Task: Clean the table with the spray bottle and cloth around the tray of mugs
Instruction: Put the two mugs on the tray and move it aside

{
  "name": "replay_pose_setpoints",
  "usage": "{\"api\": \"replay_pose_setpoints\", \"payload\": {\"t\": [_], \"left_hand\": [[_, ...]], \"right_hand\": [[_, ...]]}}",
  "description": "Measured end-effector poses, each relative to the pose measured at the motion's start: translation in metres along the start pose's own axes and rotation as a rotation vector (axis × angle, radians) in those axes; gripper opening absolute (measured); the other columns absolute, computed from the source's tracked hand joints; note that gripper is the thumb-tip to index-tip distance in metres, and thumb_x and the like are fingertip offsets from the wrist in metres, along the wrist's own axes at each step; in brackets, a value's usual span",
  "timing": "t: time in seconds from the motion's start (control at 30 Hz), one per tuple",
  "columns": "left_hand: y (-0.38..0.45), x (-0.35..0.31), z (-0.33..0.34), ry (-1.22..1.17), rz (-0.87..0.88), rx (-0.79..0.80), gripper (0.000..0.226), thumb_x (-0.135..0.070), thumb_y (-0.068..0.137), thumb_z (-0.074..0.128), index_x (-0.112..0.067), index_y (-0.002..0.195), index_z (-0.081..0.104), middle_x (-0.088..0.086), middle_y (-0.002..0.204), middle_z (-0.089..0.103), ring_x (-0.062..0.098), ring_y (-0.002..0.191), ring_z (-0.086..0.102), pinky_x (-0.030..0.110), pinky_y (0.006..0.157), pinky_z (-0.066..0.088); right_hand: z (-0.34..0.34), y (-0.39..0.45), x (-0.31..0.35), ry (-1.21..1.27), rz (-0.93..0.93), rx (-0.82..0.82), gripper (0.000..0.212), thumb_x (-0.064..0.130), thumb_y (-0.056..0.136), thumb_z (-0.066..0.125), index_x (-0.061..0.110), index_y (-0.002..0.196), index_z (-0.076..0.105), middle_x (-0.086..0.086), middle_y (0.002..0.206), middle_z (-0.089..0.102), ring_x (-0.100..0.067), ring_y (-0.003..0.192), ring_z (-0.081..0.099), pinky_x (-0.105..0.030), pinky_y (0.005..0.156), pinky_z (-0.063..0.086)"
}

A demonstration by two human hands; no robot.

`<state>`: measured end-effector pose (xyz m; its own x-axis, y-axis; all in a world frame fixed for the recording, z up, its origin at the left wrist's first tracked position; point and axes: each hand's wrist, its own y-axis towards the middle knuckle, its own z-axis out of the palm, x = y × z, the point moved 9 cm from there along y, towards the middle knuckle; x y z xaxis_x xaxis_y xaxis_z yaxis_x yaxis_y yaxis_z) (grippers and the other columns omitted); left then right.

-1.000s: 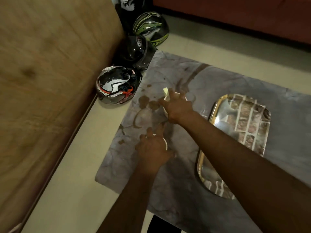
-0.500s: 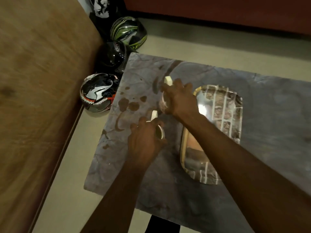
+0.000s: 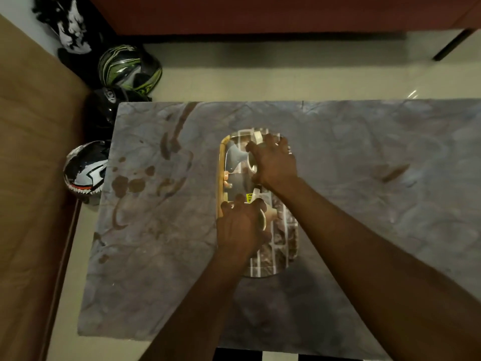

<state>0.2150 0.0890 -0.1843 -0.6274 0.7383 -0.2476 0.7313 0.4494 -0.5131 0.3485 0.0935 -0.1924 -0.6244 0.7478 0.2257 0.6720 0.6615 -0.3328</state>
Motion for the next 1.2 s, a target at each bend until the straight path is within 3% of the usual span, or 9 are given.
{"api": "replay_pose_setpoints", "payload": {"t": [0.17,0.27,0.33,0.5,0.67,0.77,0.93,1.07,1.2], "left_hand": [[-0.001,0.002,-0.007,-0.105,0.051,-0.086,0.05,-0.058,0.076,0.064,-0.041,0.122,0.061,-0.004,0.13,0.054,0.024,0.117,0.053,0.041,0.094,0.05],[0.001,0.033,-0.037,-0.61,0.038,-0.362,0.037,-0.055,0.077,0.056,-0.029,0.095,0.076,-0.006,0.105,0.069,0.011,0.101,0.062,0.033,0.09,0.05],[0.004,0.067,-0.044,-0.819,-0.096,-0.48,0.017,-0.036,0.084,0.06,-0.024,0.086,0.073,-0.009,0.089,0.071,0.007,0.086,0.066,0.026,0.078,0.051],[0.029,0.11,-0.003,-0.624,-0.304,-0.272,0.021,-0.025,0.087,0.065,-0.018,0.106,0.069,0.004,0.095,0.073,0.022,0.091,0.067,0.028,0.078,0.048],[0.042,0.117,0.015,-0.568,-0.256,-0.25,0.025,-0.028,0.084,0.067,-0.021,0.106,0.06,0.0,0.099,0.065,0.013,0.084,0.057,0.025,0.068,0.038],[0.05,0.125,0.026,-0.577,-0.27,-0.185,0.016,-0.028,0.084,0.065,-0.021,0.098,0.061,-0.002,0.095,0.065,0.015,0.084,0.06,0.027,0.068,0.041],[0.063,0.147,0.034,-0.607,-0.273,-0.179,0.005,-0.028,0.084,0.061,-0.023,0.082,0.062,0.003,0.086,0.071,0.024,0.078,0.066,0.034,0.071,0.054],[0.062,0.193,0.016,-0.642,-0.297,-0.215,0.008,-0.02,0.083,0.062,-0.024,0.077,0.065,0.005,0.083,0.072,0.024,0.076,0.066,0.03,0.069,0.05],[0.057,0.264,-0.014,-0.611,-0.347,-0.26,0.008,-0.019,0.084,0.065,-0.023,0.077,0.067,0.001,0.074,0.067,0.022,0.075,0.064,0.026,0.066,0.043]], "right_hand": [[-0.005,-0.012,-0.011,0.36,-0.026,-0.019,0.068,0.039,0.078,0.07,0.034,0.139,0.039,-0.007,0.152,0.023,-0.033,0.139,0.018,-0.054,0.106,0.032],[-0.02,-0.038,-0.057,0.692,0.079,-0.348,0.053,0.034,0.08,0.062,0.013,0.128,0.054,-0.013,0.13,0.051,-0.029,0.121,0.043,-0.039,0.1,0.037],[0.003,-0.06,-0.088,0.757,0.226,-0.364,0.036,0.023,0.086,0.064,0.006,0.117,0.057,-0.014,0.111,0.058,-0.029,0.103,0.053,-0.031,0.085,0.04],[0.075,-0.088,-0.092,0.782,0.362,-0.116,0.024,0.017,0.084,0.057,0.008,0.105,0.062,-0.004,0.083,0.062,-0.03,0.084,0.063,-0.027,0.068,0.041],[0.065,-0.078,-0.09,0.554,0.317,-0.348,0.021,0.017,0.078,0.053,0.002,0.091,0.059,-0.022,0.085,0.06,-0.034,0.08,0.055,-0.025,0.065,0.025],[0.071,-0.077,-0.097,0.573,0.442,-0.333,0.02,0.015,0.084,0.06,-0.002,0.093,0.058,-0.027,0.086,0.062,-0.041,0.082,0.058,-0.034,0.066,0.033],[0.08,-0.077,-0.089,0.666,0.582,-0.369,0.015,0.016,0.083,0.066,0.005,0.092,0.063,-0.014,0.084,0.067,-0.028,0.078,0.06,-0.031,0.072,0.042],[0.094,-0.061,-0.048,0.764,0.541,-0.34,0.009,0.012,0.081,0.068,0.009,0.088,0.062,-0.007,0.077,0.064,-0.022,0.072,0.059,-0.034,0.07,0.048],[0.111,-0.035,0.021,0.867,0.46,-0.281,0.012,0.006,0.079,0.069,0.012,0.083,0.059,-0.002,0.07,0.059,-0.017,0.067,0.055,-0.021,0.057,0.04]]}}
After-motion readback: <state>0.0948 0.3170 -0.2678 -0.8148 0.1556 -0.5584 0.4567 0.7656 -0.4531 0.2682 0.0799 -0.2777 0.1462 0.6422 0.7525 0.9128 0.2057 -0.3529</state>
